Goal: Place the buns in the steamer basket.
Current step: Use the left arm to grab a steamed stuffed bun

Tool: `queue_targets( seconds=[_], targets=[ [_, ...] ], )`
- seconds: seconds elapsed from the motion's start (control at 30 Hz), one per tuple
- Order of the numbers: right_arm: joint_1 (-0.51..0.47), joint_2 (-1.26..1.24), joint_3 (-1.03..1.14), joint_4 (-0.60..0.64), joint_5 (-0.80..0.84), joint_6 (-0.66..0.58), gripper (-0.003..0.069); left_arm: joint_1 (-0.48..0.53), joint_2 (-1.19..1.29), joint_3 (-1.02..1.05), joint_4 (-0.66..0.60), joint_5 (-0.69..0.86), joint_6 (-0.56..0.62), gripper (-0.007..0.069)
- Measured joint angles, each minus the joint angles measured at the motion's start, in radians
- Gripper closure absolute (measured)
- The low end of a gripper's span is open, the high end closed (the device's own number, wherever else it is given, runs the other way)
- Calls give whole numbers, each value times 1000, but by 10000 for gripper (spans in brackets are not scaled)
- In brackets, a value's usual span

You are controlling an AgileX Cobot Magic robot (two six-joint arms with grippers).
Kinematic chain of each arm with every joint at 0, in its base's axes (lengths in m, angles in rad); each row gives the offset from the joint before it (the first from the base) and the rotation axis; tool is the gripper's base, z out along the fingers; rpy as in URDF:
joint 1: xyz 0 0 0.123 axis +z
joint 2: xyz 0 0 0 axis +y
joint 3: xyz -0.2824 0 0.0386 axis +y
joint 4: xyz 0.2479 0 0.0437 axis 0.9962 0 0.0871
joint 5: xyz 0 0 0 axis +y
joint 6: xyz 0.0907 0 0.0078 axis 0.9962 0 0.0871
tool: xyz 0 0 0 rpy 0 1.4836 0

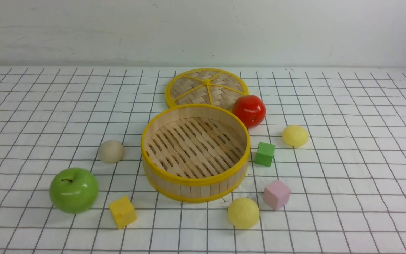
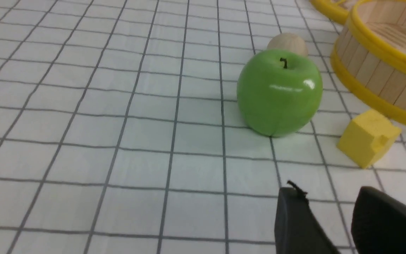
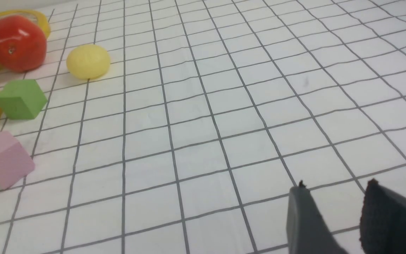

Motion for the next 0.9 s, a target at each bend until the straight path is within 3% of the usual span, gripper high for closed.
queue_targets(
  seconds=[0.1, 0.37, 0.5, 0.77, 0.9],
  targets=[
    [0, 0, 0, 0, 0, 0, 418, 0, 0, 0, -11, -64, -14, 386],
    [0, 0, 0, 0, 0, 0, 418, 0, 0, 0, -46, -461, -30, 386],
    [0, 0, 0, 0, 0, 0, 418, 0, 0, -6, -181, -637, -55, 386],
    [0, 0, 0, 0, 0, 0, 418, 0, 23, -217, -342, -610, -56, 386],
    [0, 0, 0, 0, 0, 0, 418, 0, 151, -444, -352, -426, -57, 386]
  ],
)
